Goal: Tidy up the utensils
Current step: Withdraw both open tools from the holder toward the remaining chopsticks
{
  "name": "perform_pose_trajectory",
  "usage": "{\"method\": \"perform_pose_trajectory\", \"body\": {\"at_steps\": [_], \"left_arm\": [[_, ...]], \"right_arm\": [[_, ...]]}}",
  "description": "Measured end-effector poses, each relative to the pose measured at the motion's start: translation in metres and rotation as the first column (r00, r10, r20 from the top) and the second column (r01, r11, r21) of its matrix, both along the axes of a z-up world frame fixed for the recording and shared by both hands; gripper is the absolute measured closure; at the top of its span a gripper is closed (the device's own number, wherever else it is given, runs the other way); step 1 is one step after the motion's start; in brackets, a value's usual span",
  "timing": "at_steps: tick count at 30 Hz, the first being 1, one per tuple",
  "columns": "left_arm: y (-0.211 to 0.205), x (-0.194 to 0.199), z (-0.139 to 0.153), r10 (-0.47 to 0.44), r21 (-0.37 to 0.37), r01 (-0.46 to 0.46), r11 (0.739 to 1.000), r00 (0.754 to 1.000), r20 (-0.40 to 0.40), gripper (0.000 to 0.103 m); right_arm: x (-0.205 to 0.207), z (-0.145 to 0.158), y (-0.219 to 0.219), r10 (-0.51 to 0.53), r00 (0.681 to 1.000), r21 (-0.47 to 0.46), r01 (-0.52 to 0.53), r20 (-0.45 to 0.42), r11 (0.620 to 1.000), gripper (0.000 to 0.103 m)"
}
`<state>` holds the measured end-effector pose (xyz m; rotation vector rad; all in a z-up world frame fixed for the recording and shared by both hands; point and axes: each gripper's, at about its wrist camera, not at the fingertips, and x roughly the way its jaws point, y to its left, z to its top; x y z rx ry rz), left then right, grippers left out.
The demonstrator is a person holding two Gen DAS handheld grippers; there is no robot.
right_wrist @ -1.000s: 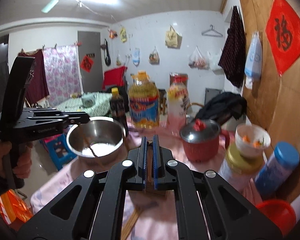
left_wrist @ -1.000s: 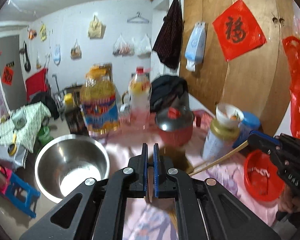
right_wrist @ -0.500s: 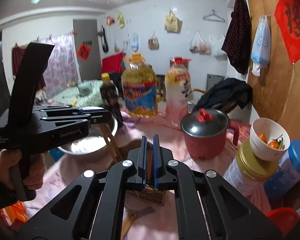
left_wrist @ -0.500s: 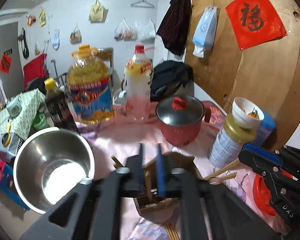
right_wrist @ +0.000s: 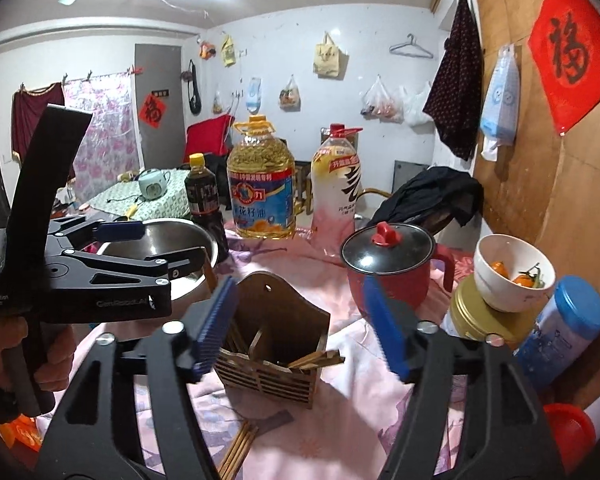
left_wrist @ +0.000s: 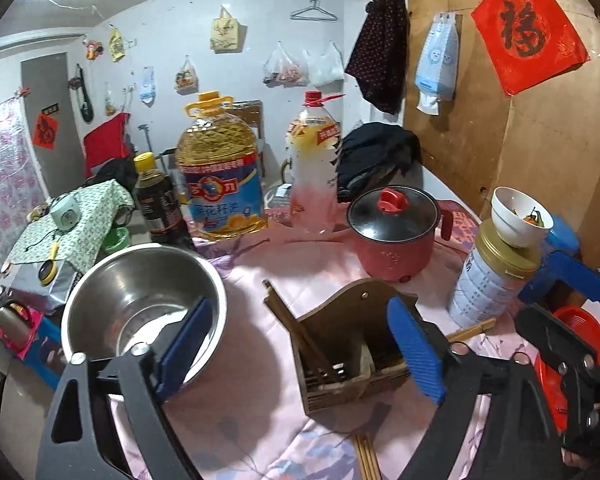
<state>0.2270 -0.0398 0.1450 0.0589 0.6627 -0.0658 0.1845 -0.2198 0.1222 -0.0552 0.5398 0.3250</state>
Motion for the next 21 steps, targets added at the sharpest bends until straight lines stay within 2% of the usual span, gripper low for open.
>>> {"method": "perform_pose_trajectory", "body": {"at_steps": [5, 7, 13, 16, 18, 21], "left_arm": [[0.000, -0.025, -0.004, 0.069, 0.023, -0.069, 0.997, 0.998, -0.010, 0.006], [0.001, -0.037, -0.011, 0.107, 0.024, -0.107, 0.994, 0.994, -0.032, 0.006], [0.001, -0.073, -0.048, 0.225, 0.036, -0.222, 0.974, 0.965, -0.133, 0.006], [0.001, -0.095, -0.066, 0.259, 0.036, -0.257, 0.966, 0.949, -0.178, 0.006], [0.002, -0.108, -0.075, 0.265, 0.029, -0.265, 0.964, 0.942, -0.205, 0.006], [0.003, -0.121, -0.083, 0.242, 0.021, -0.244, 0.970, 0.945, -0.218, 0.006]], "right_arm": [[-0.030, -0.005, 0.002, 0.019, 0.999, -0.020, -0.019, 0.044, 1.000, 0.010], [-0.044, -0.011, 0.002, 0.046, 0.997, -0.033, -0.044, 0.065, 0.999, 0.006], [-0.070, -0.043, 0.001, 0.118, 0.993, -0.105, -0.116, 0.010, 0.988, 0.006], [-0.081, -0.061, -0.004, 0.145, 0.987, -0.099, -0.151, -0.065, 0.984, 0.006], [-0.088, -0.066, -0.010, 0.126, 0.988, -0.092, -0.134, -0.090, 0.987, 0.006], [-0.099, -0.070, -0.018, 0.066, 0.992, -0.083, -0.075, -0.107, 0.994, 0.006]]}}
